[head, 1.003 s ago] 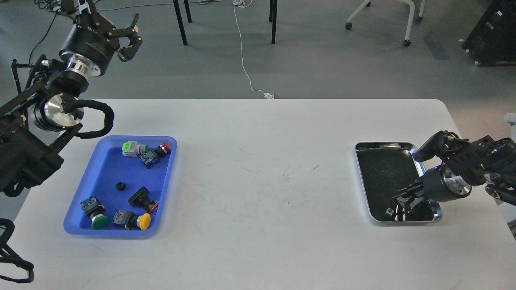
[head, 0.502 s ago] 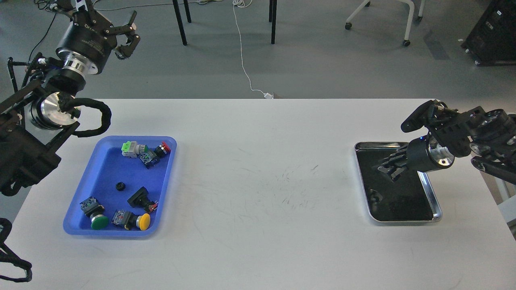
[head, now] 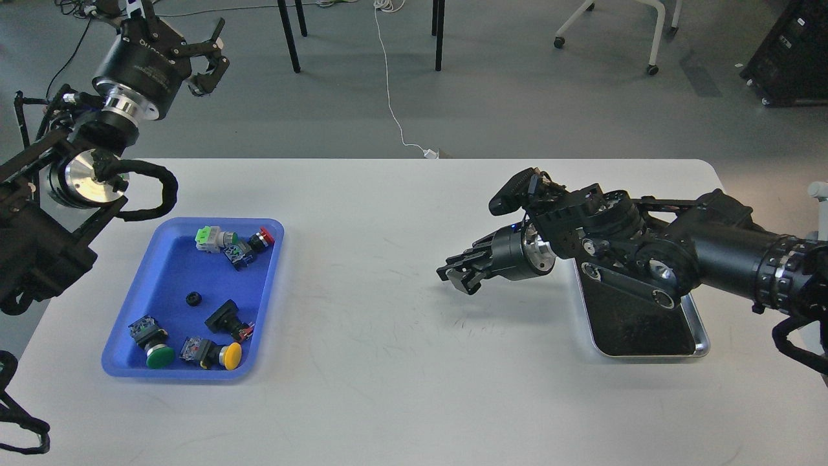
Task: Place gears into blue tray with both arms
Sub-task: 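Carry the second gear with the right gripper toward the table center, then release the gear on the table and raise the right arm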
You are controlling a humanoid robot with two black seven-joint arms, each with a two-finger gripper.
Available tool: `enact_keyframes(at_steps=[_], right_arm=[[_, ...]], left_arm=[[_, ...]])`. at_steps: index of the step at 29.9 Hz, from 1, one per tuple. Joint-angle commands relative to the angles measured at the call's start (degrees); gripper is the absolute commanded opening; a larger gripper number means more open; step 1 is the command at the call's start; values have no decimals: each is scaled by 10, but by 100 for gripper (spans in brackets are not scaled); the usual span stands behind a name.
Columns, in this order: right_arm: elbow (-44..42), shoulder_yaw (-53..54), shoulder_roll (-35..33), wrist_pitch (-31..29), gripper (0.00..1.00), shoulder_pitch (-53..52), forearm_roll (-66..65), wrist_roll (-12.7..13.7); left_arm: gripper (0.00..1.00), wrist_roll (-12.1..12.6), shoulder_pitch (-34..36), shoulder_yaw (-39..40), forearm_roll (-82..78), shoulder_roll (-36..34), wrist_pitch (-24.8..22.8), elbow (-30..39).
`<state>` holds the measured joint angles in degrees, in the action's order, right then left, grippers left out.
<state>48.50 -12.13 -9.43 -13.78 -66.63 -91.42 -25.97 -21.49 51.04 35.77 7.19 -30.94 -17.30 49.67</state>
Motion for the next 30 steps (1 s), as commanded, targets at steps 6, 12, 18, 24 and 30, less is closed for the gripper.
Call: enact_keyframes(at_steps=[6, 12, 18, 24, 30], right_arm=[[-45, -17, 79, 14, 24, 17, 1, -3], [-61, -19, 94, 13, 33, 17, 1, -3], [-61, -38, 94, 13, 37, 17, 1, -6], [-60, -29, 87, 17, 59, 9, 3, -6], [-60, 46, 39, 26, 81, -8, 88, -3]], left_arm=[[98, -3, -1, 0, 0, -3, -2, 0], [98, -2, -1, 0, 0, -3, 0, 3], [98, -2, -1, 0, 0, -3, -2, 4], [98, 0, -1, 0, 0, -4, -1, 4], [98, 4, 2, 0, -1, -25, -2, 4]])
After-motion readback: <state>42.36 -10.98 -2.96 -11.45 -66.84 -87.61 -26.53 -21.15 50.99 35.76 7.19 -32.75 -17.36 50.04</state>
